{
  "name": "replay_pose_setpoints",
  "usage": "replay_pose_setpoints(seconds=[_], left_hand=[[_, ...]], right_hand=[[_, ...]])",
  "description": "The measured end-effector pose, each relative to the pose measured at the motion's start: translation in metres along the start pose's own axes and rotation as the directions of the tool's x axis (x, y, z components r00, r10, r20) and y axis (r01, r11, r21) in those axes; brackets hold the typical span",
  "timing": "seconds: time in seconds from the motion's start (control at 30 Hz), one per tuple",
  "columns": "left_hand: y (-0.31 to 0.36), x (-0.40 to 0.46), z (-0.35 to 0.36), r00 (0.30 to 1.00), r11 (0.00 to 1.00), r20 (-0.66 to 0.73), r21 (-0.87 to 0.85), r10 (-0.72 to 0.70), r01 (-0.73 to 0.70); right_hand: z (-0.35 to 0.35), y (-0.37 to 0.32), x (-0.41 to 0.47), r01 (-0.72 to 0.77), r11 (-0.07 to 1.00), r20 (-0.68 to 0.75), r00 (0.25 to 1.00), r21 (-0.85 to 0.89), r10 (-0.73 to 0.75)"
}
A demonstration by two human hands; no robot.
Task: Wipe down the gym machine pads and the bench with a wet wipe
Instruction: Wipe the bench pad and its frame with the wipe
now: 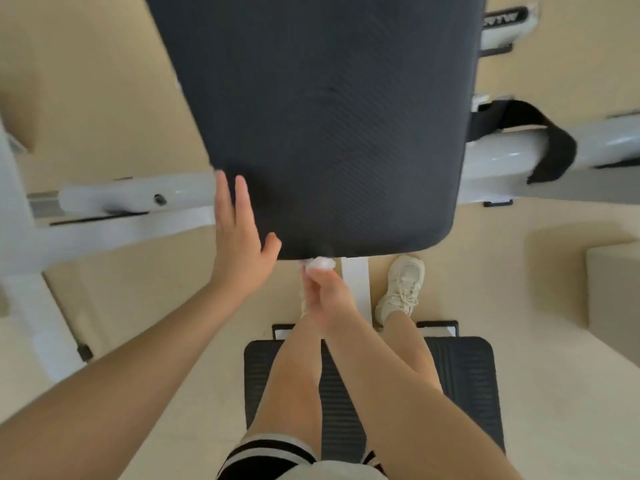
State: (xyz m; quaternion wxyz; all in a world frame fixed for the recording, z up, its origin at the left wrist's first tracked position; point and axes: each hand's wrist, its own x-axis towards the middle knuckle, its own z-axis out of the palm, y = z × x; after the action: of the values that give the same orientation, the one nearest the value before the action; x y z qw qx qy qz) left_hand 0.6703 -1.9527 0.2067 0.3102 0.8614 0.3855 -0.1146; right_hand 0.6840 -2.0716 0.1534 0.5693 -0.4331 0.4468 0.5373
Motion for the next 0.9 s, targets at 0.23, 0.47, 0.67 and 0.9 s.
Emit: replay_pose_setpoints(seconds=[0.23,0.47,0.67,0.9], left_hand=[[-0.033,-0.014,-0.002,0.872,0.605,0.319,-0.629,-0.372,0.488],[-0.073,-0.029,-0.018,0.840,0.367,0.345,-0.781,-0.420,0.505],[-0.093,-0.041,-0.035,0.804,0.240,0.327,-0.839,-0.497,0.489],[-0.089,-0.015,-0.049,0.803,0.176,0.355,-0.857,-0.478,0.484]], right_hand=[[0.002,-0.009,0.018,-0.015,0.961,-0.201,0.979,-0.276,-0.042],[0.057,0.034,-0.006,0.025,0.961,0.059,0.998,-0.276,-0.009],[0.109,-0.008,-0.027,0.590,-0.496,0.766,0.556,-0.637,-0.323],[0.161,-0.051,-0.024,0.102,-0.797,0.547,0.675,0.595,0.495]])
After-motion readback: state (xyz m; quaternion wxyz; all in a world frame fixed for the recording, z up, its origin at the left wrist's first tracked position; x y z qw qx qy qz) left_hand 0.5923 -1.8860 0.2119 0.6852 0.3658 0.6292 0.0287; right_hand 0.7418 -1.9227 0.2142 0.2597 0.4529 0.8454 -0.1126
